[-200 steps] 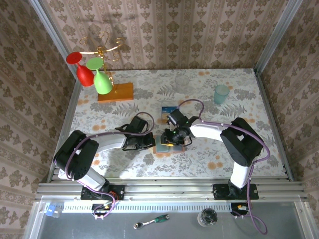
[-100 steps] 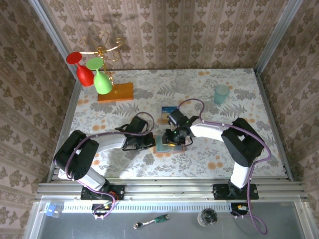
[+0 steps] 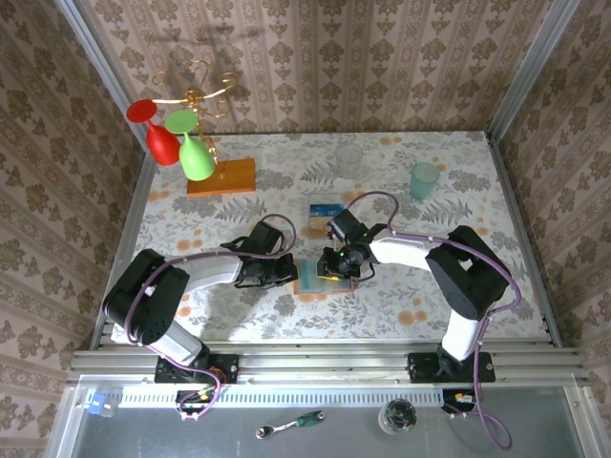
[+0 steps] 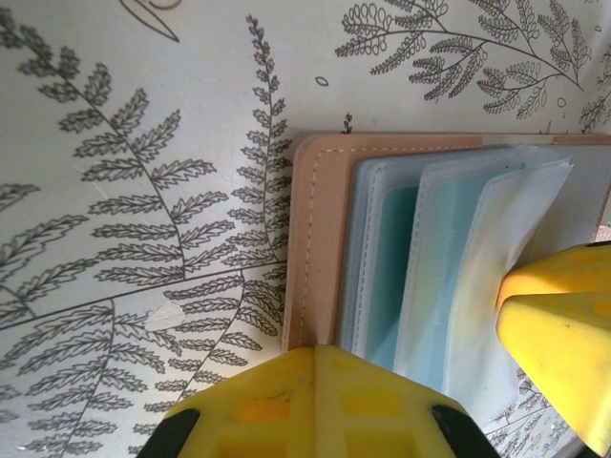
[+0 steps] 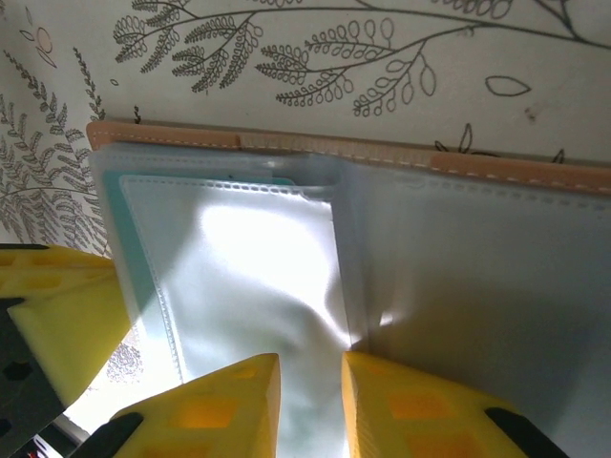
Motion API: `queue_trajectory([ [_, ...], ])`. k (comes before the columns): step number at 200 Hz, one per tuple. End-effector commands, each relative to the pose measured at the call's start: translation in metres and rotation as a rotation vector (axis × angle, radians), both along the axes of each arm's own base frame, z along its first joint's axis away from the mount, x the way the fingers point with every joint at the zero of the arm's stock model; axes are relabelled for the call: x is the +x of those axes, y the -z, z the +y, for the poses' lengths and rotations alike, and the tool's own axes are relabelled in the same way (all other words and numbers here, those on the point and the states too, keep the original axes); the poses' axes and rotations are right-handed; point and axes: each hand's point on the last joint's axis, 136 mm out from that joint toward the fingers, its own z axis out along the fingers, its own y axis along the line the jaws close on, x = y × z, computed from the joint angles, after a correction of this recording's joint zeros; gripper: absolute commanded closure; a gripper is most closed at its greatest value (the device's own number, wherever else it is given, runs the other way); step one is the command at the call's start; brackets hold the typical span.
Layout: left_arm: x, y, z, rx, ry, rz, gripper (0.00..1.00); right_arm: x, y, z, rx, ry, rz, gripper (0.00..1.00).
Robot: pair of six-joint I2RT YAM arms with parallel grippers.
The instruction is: Take the credit cards out of the card holder
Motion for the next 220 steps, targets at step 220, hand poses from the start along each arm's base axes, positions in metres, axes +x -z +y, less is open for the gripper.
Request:
queue_trajectory([
  [220, 0.013, -0.019, -0.040, -0.183, -0.014, 0.017, 0.74, -0.003, 0.000, -0.007, 0.026, 0.011, 0.006, 0.75],
])
